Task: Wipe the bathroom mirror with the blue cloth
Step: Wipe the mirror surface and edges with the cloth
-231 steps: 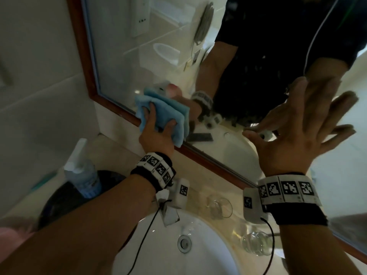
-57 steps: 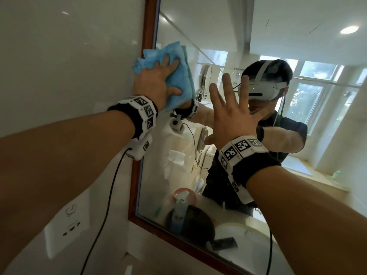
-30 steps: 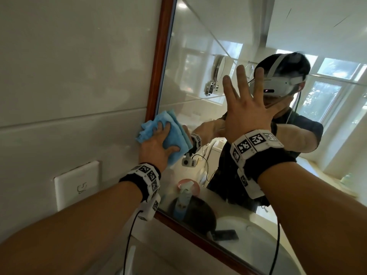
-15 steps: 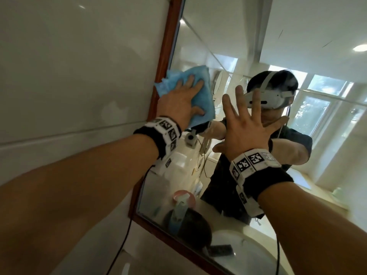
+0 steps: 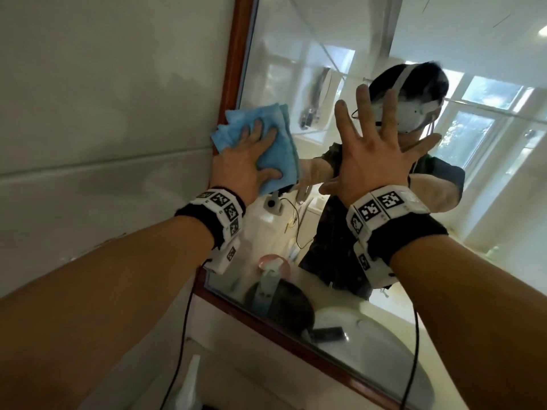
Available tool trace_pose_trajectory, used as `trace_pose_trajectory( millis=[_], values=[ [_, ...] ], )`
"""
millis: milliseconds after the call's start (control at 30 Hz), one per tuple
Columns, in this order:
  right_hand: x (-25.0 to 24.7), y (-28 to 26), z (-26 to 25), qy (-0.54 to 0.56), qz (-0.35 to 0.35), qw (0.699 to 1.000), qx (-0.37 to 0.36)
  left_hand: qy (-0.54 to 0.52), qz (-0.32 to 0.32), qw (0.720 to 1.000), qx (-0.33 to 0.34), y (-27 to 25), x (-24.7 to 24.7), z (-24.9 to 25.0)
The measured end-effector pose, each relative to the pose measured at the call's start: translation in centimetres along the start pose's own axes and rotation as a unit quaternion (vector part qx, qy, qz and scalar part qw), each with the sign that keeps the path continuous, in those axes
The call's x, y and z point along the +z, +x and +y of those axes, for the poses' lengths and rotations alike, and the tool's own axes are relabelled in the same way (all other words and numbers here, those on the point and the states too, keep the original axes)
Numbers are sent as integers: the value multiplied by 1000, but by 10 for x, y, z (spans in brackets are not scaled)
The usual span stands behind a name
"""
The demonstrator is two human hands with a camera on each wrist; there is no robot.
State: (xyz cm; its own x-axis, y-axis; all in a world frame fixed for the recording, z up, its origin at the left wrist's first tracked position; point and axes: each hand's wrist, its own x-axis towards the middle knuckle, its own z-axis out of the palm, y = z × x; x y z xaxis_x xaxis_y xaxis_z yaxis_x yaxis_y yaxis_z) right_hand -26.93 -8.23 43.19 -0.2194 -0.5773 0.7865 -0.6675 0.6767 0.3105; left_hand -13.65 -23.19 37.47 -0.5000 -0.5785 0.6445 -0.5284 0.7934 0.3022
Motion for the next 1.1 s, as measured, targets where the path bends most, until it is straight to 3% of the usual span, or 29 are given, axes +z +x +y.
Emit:
trace_pose_trajectory(
  millis=[200, 400, 833, 967, 1100],
  values=[
    [5, 1, 1, 33, 12, 999, 5, -38, -44, 995, -79, -54, 42, -28],
    [11, -4, -2, -21, 44, 999, 9, -110, -52, 981, -149, -90, 76, -29],
    [34, -60, -30, 3, -9, 1000, -10, -156, 20, 976, -152, -105, 107, -33],
    [43, -74, -31, 4, -18, 999, -33, -163, 3, 972, -171, -128, 122, -30],
    [51, -80, -30, -4, -26, 999, -39, -105, -37, 977, -184, -137, 132, -31]
  ],
)
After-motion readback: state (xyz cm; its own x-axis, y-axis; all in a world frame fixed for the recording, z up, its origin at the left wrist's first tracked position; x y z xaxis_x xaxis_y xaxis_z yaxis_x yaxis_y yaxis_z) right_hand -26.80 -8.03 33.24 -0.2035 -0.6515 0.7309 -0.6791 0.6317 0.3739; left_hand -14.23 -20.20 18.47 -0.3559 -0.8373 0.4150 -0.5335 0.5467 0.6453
